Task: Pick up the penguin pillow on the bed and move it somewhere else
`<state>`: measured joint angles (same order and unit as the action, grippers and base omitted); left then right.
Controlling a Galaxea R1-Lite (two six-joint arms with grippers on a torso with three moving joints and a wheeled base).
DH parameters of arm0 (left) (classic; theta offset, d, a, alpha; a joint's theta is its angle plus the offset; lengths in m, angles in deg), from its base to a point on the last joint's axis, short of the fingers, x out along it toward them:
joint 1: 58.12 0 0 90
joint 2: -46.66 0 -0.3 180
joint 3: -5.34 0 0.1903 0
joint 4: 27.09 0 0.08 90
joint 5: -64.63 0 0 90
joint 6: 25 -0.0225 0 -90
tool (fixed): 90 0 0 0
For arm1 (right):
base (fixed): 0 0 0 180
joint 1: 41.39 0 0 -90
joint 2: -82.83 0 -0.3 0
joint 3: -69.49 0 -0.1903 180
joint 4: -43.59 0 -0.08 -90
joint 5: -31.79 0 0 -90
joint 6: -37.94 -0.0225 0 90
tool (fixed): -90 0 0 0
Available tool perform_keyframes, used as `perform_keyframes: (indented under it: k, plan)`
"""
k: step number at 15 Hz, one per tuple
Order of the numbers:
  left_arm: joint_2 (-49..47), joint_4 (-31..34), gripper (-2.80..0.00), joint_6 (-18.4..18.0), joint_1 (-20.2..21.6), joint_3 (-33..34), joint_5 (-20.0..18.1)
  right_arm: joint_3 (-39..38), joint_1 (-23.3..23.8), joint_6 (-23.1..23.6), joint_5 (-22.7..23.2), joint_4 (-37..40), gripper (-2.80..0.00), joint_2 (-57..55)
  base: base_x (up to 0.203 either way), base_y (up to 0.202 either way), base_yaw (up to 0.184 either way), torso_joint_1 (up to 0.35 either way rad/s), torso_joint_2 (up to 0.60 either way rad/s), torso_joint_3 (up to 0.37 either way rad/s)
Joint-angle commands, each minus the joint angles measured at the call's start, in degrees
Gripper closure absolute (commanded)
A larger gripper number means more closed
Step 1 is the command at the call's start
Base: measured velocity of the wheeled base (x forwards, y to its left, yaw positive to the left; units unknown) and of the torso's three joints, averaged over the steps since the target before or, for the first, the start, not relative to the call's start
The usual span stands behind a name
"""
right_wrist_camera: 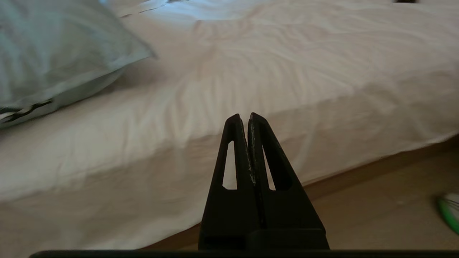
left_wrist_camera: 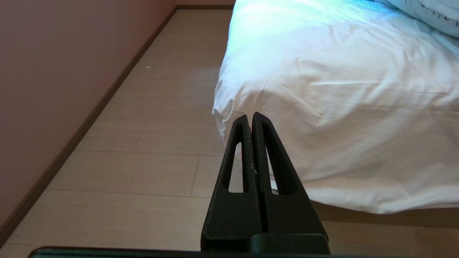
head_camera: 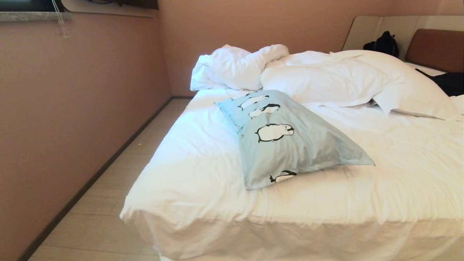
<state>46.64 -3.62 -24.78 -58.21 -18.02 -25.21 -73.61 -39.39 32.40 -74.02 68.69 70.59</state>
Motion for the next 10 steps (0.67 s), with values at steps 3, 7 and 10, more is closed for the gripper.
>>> perform_keyframes:
  k: [3, 7, 10]
  plan:
    - [0.0, 0.0, 0.00, 0.0, 0.0, 0.1, 0.0, -4.0, -1.5, -0.2, 20.4, -0.7, 0.00, 7.1, 0.000, 0.000, 0.000, 0.000, 0.00, 0.000]
    - [0.0, 0.0, 0.00, 0.0, 0.0, 0.1, 0.0, -7.5, -1.5, 0.8, 20.4, -0.5, 0.00, 11.5, 0.000, 0.000, 0.000, 0.000, 0.00, 0.000]
    - [0.0, 0.0, 0.00, 0.0, 0.0, 0.1, 0.0, -10.4, -1.5, 2.1, 19.8, -0.9, 0.00, 12.1, 0.000, 0.000, 0.000, 0.000, 0.00, 0.000]
